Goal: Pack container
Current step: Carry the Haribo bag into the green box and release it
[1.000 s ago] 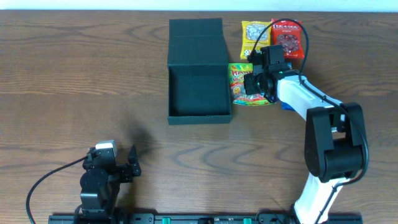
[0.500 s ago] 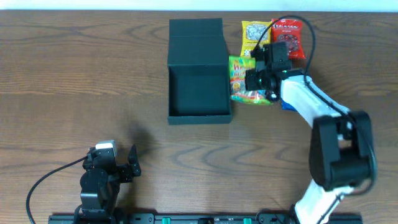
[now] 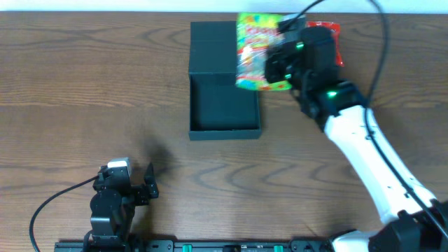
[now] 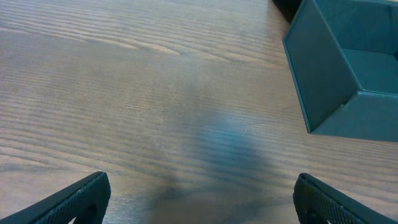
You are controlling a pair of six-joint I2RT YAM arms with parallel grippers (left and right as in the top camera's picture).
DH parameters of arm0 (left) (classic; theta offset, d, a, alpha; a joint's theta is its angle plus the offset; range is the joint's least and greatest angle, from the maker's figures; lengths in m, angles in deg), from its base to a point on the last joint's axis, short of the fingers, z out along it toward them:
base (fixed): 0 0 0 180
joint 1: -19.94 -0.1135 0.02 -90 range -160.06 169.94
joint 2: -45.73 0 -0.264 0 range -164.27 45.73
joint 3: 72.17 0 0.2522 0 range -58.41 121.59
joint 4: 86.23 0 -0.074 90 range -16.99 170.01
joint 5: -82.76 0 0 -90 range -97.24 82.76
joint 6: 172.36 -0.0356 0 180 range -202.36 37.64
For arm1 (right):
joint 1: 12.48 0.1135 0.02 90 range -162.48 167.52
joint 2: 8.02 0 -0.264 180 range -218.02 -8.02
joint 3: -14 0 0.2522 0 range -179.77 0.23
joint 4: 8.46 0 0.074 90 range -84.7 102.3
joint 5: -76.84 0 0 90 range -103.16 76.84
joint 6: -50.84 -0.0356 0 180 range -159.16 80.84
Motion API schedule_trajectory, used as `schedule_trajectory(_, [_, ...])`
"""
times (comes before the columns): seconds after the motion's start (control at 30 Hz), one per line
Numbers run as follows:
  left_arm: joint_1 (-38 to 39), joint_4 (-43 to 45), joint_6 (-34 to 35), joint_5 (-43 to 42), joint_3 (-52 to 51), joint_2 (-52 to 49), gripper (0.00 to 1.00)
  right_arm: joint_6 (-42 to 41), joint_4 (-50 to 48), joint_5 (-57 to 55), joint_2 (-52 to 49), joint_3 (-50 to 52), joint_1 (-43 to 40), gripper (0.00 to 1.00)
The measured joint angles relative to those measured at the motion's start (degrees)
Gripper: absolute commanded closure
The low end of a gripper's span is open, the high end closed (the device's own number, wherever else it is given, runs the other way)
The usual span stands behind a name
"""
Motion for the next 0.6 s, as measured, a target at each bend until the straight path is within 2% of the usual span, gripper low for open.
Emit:
schedule_trajectory(0.17, [0.0,0.0,0.0,0.0,0.0,0.0,0.05,-5.51,-0.63,0.83,-5.33,0.0,6.25,0.99])
schedule_trajectory(0.43, [0.0,0.0,0.0,0.0,0.0,0.0,0.05,-12.17,-0.83,-0.09,-15.19,0.02,11.89,0.99])
schedule_trajectory(0.47, [0.0,0.0,0.0,0.0,0.0,0.0,0.05,-12.66,-0.87,-0.2,-15.93,0.02,12.33,0.95])
schedule_trajectory(0.53, [0.0,-0.02,-0.02,0.0,0.0,0.0,0.05,-13.62,-1.49,-0.33,-16.79,0.02,13.22,0.29])
schedule_trajectory(0.57, [0.0,0.0,0.0,0.0,0.0,0.0,0.05,-13.9,-2.29,-0.35,-16.79,0.02,13.49,0.01])
schedule_trajectory(0.6, [0.0,-0.02,0.0,0.0,0.0,0.0,0.05,-14.08,-3.19,-0.35,-16.61,0.0,13.62,0.01])
